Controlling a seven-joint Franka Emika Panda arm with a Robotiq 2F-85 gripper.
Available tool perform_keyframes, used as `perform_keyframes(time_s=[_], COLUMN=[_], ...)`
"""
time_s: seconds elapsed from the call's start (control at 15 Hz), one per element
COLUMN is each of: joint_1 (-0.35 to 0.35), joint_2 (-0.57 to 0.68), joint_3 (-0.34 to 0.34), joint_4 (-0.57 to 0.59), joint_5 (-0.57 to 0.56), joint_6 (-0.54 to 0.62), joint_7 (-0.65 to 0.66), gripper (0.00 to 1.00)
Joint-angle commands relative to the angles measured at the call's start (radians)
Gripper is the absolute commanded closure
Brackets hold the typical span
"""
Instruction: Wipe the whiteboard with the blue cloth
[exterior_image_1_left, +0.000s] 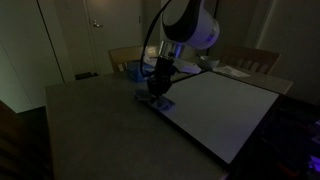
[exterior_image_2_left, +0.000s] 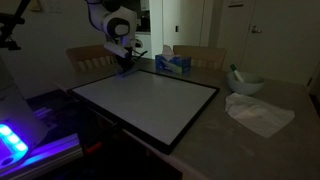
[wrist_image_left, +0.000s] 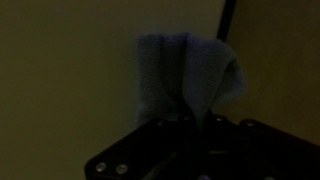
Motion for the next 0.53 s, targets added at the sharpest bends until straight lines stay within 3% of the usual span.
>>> perform_keyframes(time_s=[0.0,0.33,0.47], joint_1=[-0.120,-0.256,-0.277], joint_2=[0.049,0.070,0.064], joint_3=[0.102,0.195,0.190], joint_4=[-0.034,-0.068,-0.089], joint_5=[0.051,0.074,0.058], joint_6=[0.052,0.064,0.068], joint_7=[-0.157,-0.280,-0.287], gripper=[0.97,0.97,0.97])
